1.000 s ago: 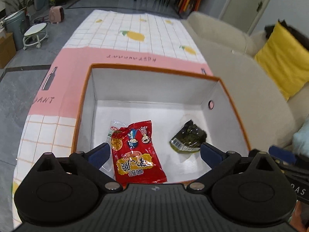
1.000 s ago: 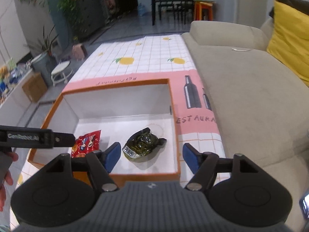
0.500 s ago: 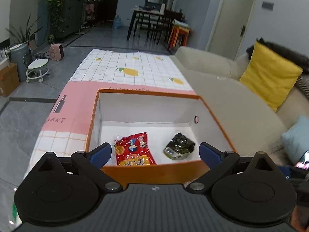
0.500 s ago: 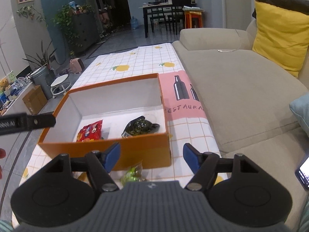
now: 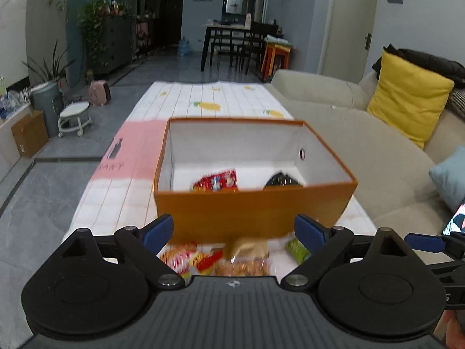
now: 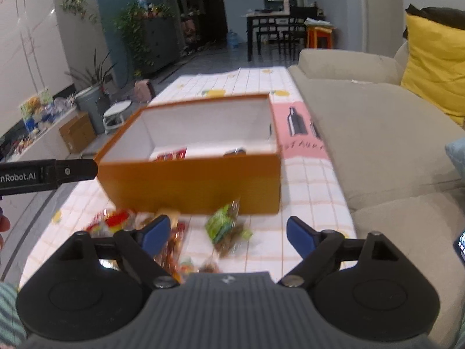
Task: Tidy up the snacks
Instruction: 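Withdraw both tools from the box toward the remaining snacks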
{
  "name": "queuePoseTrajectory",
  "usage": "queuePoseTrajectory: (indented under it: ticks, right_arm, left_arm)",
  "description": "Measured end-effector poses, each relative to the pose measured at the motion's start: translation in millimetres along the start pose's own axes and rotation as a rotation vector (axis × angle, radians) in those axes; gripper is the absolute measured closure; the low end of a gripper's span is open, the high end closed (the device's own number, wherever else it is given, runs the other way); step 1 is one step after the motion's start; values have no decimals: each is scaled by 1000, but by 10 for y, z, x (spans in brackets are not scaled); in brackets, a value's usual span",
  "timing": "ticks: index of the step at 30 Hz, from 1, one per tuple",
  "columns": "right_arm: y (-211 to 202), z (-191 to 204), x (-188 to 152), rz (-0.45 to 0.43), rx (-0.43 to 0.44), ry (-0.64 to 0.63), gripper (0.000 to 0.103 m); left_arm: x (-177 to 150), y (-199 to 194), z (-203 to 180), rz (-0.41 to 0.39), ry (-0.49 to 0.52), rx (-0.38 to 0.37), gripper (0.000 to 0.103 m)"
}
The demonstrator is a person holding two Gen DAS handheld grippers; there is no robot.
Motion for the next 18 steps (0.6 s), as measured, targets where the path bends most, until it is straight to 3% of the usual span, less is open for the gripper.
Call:
queuePoseTrajectory:
  ticks: [7,10,18]
  right_arm:
    - [209,50,-237,84,-1,-37,18]
    - [299,72,-339,116,4,-63,27]
    - [490,35,-425,161,-6,-52,33]
  left_arm:
    - [-320,214,47,126,18,-18,2]
    - [-406,289,63,164,17,-23,2]
    - [-460,401,152,163,31,13,2]
Point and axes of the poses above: each gripper's, at about its wrist camera, not at the fingertips, and y roughly the way its jaws point, z to its left, x to its top, the point moved 3 cm from there along y, roughly the way its jaws point, and after that the axes turned 9 degrees about x, right-handed, at the moved point
